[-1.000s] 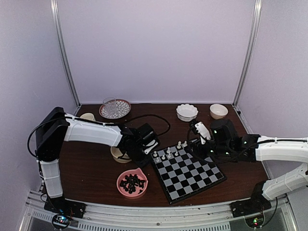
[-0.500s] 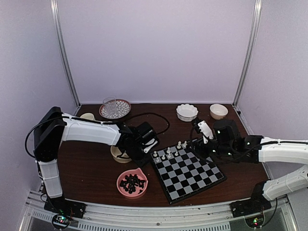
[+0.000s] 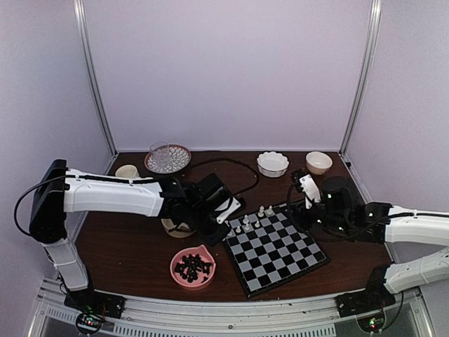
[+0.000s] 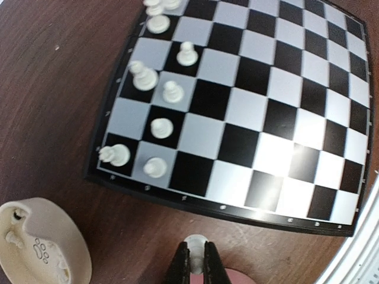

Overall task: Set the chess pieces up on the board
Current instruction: Pick up the pawn from the center of the board, then place the pawn on the chessboard.

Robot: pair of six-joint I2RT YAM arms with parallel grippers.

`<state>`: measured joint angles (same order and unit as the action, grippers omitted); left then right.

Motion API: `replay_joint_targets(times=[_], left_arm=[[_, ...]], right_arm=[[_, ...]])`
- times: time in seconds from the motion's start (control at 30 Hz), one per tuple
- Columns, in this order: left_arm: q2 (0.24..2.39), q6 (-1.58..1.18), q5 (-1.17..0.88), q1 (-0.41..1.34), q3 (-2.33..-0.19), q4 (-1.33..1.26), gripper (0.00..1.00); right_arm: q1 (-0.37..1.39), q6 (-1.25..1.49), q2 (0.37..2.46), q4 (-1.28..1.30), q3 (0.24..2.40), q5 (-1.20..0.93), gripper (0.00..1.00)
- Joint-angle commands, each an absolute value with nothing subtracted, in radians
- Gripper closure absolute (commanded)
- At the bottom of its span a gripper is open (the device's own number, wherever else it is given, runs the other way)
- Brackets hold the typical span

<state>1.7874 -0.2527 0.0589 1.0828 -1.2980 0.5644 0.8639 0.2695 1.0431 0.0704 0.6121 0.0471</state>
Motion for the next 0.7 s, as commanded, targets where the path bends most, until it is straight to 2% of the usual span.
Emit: replay_joint_targets(times=[0.0,0.1,0.5,0.67], left_arm=[[1.779,-0.199,-0.015,1.125,-1.304,0.461,1.00],[1.827,-0.195,-0.076,1.139,-1.344,0.450,1.00],[1.950,-0.179,-0.100,1.175,-1.426,0.464,1.00],[1.965,-0.179,-0.101,1.175,-1.435,0.467,0.88]], right_arm=[[0.859,0.272,1.009,0.029,0.585,0.127,0.72],[0.859,0.267,0.998,0.019,0.574,0.147,0.72],[0.860,0.270,0.963,0.010,0.554,0.173,0.71],[0.860,0.271,0.954,0.013,0.554,0.171,0.71]])
